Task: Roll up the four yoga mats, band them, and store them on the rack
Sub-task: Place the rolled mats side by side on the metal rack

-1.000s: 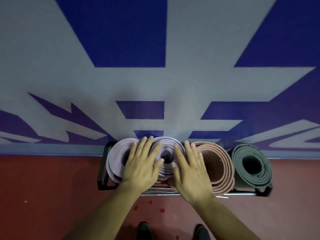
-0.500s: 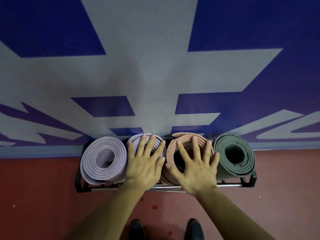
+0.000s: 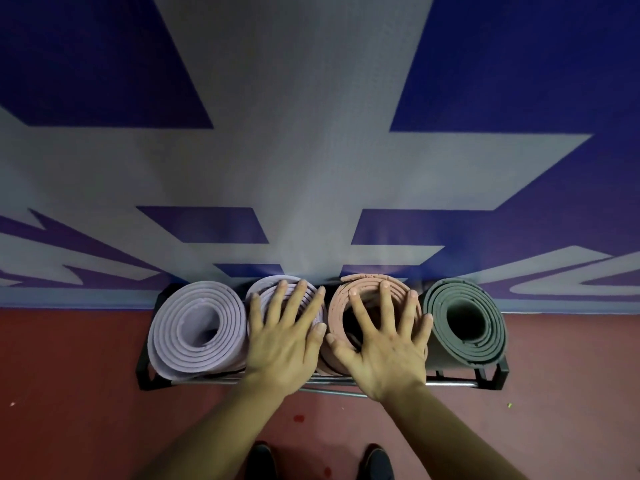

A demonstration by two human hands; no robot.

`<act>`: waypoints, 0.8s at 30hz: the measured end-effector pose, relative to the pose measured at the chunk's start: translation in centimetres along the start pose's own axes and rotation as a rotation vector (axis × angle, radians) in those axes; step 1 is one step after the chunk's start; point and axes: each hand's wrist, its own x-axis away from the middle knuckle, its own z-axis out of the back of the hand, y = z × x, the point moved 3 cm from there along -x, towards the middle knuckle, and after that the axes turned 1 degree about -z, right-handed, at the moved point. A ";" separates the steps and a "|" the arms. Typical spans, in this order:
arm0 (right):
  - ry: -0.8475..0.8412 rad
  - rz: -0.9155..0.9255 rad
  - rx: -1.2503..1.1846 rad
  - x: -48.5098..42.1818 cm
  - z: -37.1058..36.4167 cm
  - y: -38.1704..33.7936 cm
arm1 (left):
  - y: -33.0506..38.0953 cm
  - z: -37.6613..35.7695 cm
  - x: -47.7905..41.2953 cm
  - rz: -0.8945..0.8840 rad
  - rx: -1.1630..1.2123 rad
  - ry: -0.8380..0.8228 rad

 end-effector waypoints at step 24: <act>0.120 0.035 -0.061 0.7 0.3 3.0 | 5.8 -0.4 -2.0 -0.055 -0.044 -0.048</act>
